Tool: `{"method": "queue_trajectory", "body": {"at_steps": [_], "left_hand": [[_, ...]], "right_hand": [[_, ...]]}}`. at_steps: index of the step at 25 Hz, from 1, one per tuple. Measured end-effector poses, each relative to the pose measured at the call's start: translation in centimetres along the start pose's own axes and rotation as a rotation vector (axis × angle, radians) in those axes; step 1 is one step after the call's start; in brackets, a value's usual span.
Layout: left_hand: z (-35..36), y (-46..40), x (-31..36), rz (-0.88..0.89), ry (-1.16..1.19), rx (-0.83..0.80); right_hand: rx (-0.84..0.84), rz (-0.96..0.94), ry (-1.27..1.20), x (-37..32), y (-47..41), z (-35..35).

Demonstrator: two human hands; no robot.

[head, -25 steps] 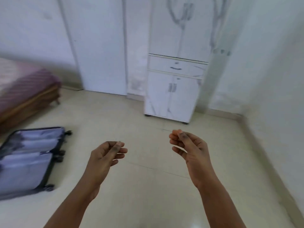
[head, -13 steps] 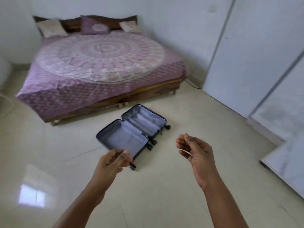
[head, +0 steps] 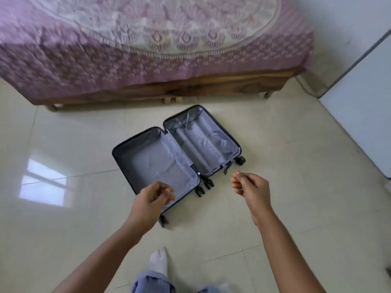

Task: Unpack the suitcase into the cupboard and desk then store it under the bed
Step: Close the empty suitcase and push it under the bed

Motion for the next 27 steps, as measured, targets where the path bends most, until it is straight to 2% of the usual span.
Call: {"method": "queue_trajectory", "body": {"at_steps": [5,7,9,11,14,16,17,19,21,22,23,24,25,27], "left_hand": [[12.8,-14.6,-13.8,0.08,-0.436,-0.225],[18.0,-21.7,-20.8,0.14,-0.526,-0.274],[21.2,-28.4,-25.5,0.198,-0.578,-0.189],[22.2,-33.4,-27.1,0.258,-0.595,-0.062],[23.4,-40.4,-28.2,0.34,-0.79,-0.012],[23.4,-44.0,-28.4,0.275,-0.949,0.002],[23.4,-45.2,-28.3,0.228,-0.95,0.02],[23.1,-46.3,-28.1,0.128,-0.81,0.069],[23.0,-46.0,-28.3,0.074,-0.668,0.114],[23.1,-45.8,-28.5,0.082,-0.643,0.114],[23.1,-45.8,-28.7,0.093,-0.632,0.104],[22.9,-46.1,-28.8,0.109,-0.635,0.101],[22.5,-46.5,-29.0,0.102,-0.623,0.109],[21.7,-46.9,-29.1,0.056,-0.53,0.117]], "right_hand": [[-0.075,-0.008,0.506,18.6,-20.4,7.6],[-0.029,0.068,0.662,27.4,-28.8,9.3],[0.03,0.189,0.637,34.4,-36.2,10.1],[0.075,0.171,0.609,37.7,-42.0,10.4],[0.149,0.079,0.763,38.2,-48.5,9.8],[0.273,0.013,0.963,35.3,-50.1,8.3],[0.342,-0.056,1.066,32.7,-49.8,7.9],[0.388,-0.316,1.277,27.5,-48.1,9.7],[0.203,-0.679,1.378,24.8,-45.7,14.3],[0.101,-0.842,1.336,24.5,-44.4,16.2],[0.065,-0.928,1.225,24.6,-44.0,16.9],[0.118,-0.93,1.058,24.5,-44.2,16.2],[0.238,-0.82,0.871,24.8,-45.6,14.2],[0.416,-0.396,0.518,27.6,-48.6,9.2]]}}
Point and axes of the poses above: each hand's wrist, its own y-axis away from the middle knuckle, its own z-axis out of the palm, x = y × z, the point moved 9 cm from there along -y, towards the middle knuckle, and after that the axes turned 5 degrees about y, right-handed, at the moved point
